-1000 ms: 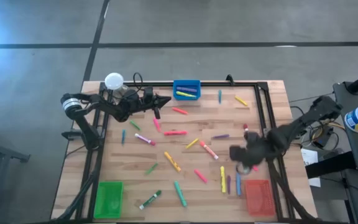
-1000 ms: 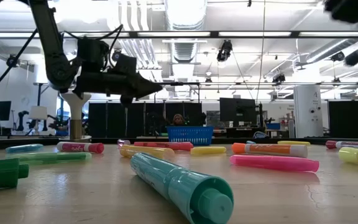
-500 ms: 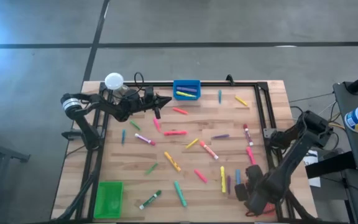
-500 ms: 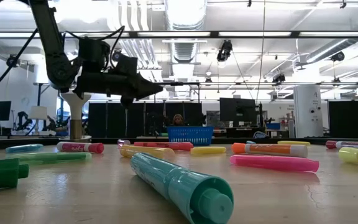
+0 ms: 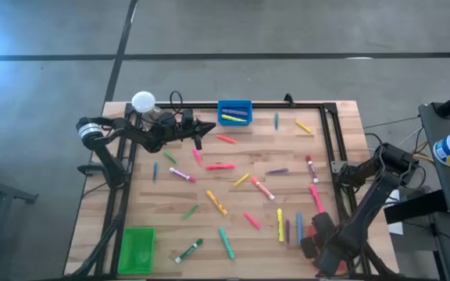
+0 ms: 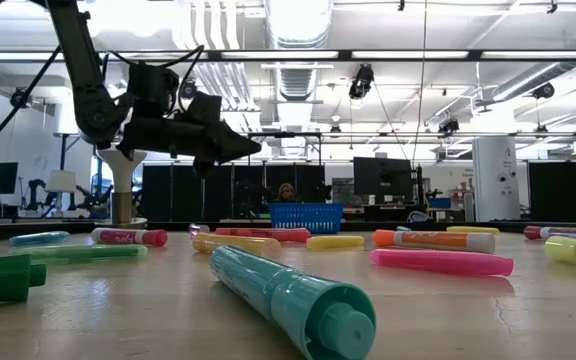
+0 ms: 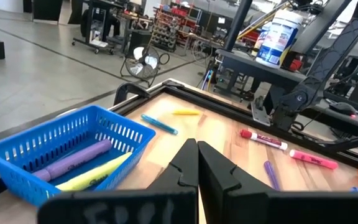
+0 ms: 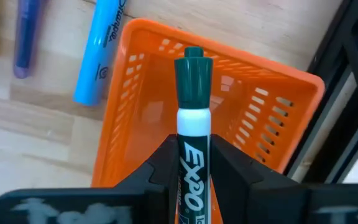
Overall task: Pick & Place Markers
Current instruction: Put the top green marker into the orange bin, then put the left blue pen into the green bin
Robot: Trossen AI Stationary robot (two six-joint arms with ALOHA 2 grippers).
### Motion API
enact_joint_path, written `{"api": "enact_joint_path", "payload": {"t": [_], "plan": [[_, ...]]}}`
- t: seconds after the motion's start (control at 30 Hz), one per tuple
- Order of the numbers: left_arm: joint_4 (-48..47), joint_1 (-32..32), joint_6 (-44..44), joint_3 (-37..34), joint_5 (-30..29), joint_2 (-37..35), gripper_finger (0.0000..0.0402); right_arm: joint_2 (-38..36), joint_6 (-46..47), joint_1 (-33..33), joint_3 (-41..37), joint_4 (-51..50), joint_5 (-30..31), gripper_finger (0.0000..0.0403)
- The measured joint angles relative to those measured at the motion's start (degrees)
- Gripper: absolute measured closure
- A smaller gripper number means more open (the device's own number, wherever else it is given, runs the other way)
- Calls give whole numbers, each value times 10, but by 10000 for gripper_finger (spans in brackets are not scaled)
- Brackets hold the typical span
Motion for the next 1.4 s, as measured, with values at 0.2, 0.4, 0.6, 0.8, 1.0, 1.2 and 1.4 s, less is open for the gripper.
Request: {"api": "enact_joint_path", "payload": {"t": [0.2, 0.4, 0.6, 0.8, 1.0, 1.2, 1.4], "plan": [[-17, 0, -1, 0, 0, 0, 402, 24, -4, 8, -26, 68, 0, 332], [-19, -6, -1, -1, 0, 0, 402, 37, -6, 12, -34, 80, -2, 319], [-20, -10, -1, -1, 0, 0, 402, 34, -9, 14, -31, 60, -17, 272], [-27, -11, 0, -2, 0, 0, 402, 25, -37, 12, 8, -13, -21, 246], [-36, -12, 0, -2, 0, 0, 401, -11, -136, 2, 40, -27, 134, 276], [-39, -13, 14, -2, 0, 0, 401, -71, -300, -17, -38, 28, 354, 333], [-41, -18, 22, -2, 2, 0, 402, -191, -500, -69, -242, 309, 446, 389]]}}
